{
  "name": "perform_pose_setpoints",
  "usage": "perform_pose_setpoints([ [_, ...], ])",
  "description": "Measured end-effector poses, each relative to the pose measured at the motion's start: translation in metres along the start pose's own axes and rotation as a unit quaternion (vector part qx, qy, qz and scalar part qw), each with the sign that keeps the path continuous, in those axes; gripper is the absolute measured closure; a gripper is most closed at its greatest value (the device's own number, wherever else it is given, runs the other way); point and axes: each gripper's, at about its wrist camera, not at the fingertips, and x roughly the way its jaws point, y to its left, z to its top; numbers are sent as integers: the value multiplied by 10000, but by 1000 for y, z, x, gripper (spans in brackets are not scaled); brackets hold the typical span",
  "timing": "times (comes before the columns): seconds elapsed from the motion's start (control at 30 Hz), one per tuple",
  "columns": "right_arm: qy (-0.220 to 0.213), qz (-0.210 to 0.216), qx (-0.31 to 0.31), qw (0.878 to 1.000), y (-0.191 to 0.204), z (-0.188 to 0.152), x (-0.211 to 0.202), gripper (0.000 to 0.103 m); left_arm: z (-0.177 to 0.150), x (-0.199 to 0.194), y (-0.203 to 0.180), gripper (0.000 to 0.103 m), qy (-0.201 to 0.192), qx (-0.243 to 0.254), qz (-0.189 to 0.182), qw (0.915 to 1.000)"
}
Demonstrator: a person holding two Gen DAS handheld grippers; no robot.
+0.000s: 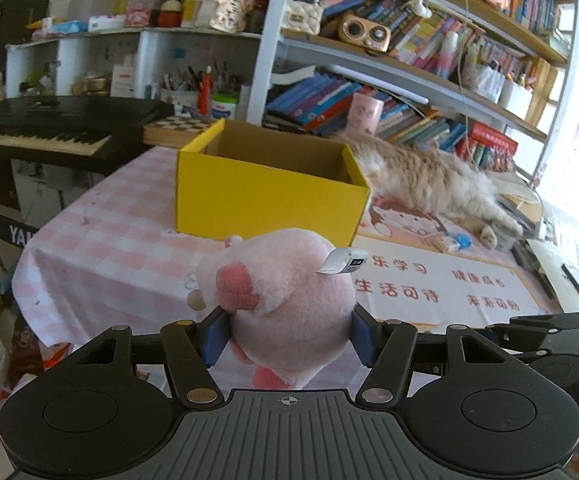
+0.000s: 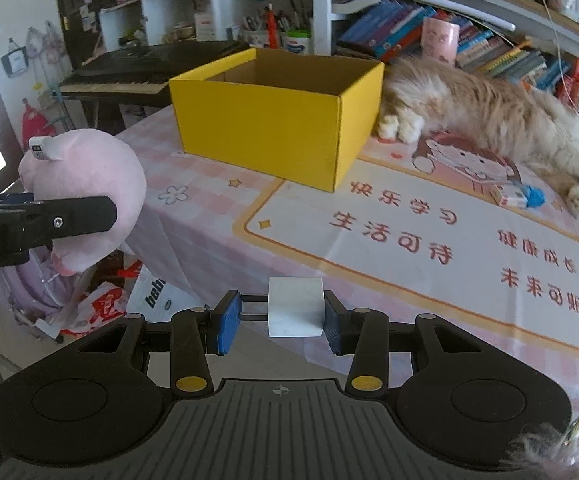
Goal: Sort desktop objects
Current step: 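Lift and carry the plug and plush pig toward the yellow box with both tools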
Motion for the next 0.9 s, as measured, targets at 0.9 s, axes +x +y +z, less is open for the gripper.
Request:
perform_pose_setpoints([
  [0.9,126,343,-377,9986,9,33,36,63,18,29,10,42,15,84,191,9998],
])
